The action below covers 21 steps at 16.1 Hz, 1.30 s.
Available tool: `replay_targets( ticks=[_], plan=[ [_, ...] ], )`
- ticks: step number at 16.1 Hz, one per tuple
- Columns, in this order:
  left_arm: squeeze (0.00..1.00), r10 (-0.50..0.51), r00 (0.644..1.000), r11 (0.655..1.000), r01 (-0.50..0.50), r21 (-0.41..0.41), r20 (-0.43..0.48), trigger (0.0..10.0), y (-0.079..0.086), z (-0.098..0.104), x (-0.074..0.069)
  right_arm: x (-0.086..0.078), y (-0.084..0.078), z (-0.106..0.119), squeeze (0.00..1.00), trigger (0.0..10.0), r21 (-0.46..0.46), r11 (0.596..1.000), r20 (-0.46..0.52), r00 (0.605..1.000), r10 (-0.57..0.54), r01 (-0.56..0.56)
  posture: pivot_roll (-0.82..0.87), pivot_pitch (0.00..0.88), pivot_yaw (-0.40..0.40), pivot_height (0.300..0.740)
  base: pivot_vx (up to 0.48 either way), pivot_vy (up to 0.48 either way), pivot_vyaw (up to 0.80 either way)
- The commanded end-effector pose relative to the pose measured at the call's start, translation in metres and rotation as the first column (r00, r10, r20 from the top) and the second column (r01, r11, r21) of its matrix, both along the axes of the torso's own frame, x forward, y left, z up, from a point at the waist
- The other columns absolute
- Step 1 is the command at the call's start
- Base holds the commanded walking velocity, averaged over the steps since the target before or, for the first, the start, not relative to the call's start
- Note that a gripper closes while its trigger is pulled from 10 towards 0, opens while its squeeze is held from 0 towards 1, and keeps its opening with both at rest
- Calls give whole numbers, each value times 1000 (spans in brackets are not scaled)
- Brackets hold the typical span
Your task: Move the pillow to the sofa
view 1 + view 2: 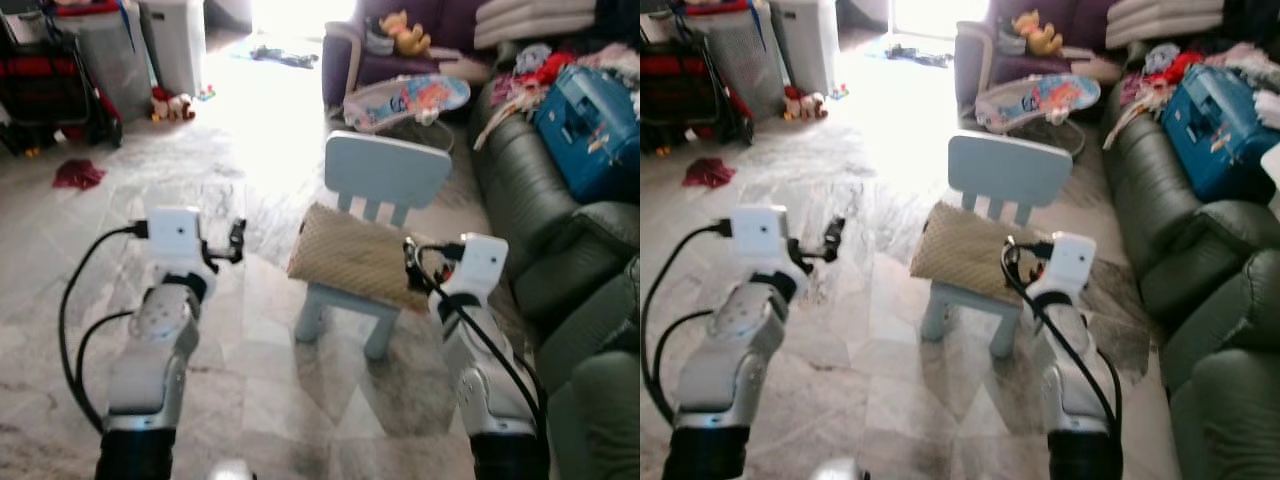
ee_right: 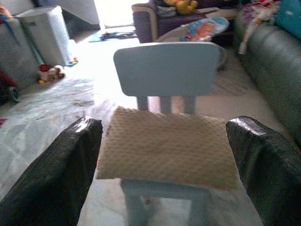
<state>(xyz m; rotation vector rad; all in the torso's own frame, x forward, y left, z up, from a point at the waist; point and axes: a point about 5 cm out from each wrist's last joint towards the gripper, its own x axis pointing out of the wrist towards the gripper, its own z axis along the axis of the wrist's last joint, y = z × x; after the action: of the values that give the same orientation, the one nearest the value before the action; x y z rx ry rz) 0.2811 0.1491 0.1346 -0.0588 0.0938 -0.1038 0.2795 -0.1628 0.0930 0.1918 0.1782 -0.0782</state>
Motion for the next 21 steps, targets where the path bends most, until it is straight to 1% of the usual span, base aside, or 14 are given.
replay_targets(
  ticks=[1,3,5,7,10,14,17,20,21],
  plan=[
    [0,-31,999,1000,30,7,28,10000,-7,6,1,0,-8,1,0,10000,-13,1000,1,1000,-29,29,14,0,-69,740,0,0,0],
    [0,-30,999,1000,30,8,43,10000,-5,8,1,0,-9,1,0,10000,-15,999,2,999,-33,33,15,0,-72,740,0,0,-225],
    [0,3,999,1000,-3,-3,52,10000,0,9,1,-1,-10,1,0,10000,-15,999,2,999,-37,37,19,0,-75,740,283,0,-800],
    [0,7,999,1000,-6,-6,49,10000,0,7,-1,-1,-8,0,0,10000,-13,999,2,999,-33,33,23,0,-78,740,381,0,-697],
    [0,-3,999,1000,4,-7,46,10000,-2,6,-1,2,-7,1,0,10000,-12,1000,5,1000,-23,23,21,0,-74,740,404,0,0],
    [0,4,999,1000,-3,-10,46,10000,1,5,2,3,-9,2,0,10000,-39,999,9,1000,-11,11,18,0,-72,740,459,0,0],
    [0,-6,999,1000,7,-6,48,10000,-2,5,2,4,-12,2,0,10000,-38,999,12,1000,-18,19,12,0,-71,740,452,0,0],
    [0,-21,998,1000,20,20,53,10000,-4,5,1,4,-10,2,0,10000,-35,999,11,1000,-16,16,14,0,-73,740,480,0,0],
    [0,-20,999,1000,19,16,51,10000,-4,5,1,4,-10,2,0,10000,-35,999,10,1000,-16,16,15,0,-72,740,480,0,0]
  ],
)
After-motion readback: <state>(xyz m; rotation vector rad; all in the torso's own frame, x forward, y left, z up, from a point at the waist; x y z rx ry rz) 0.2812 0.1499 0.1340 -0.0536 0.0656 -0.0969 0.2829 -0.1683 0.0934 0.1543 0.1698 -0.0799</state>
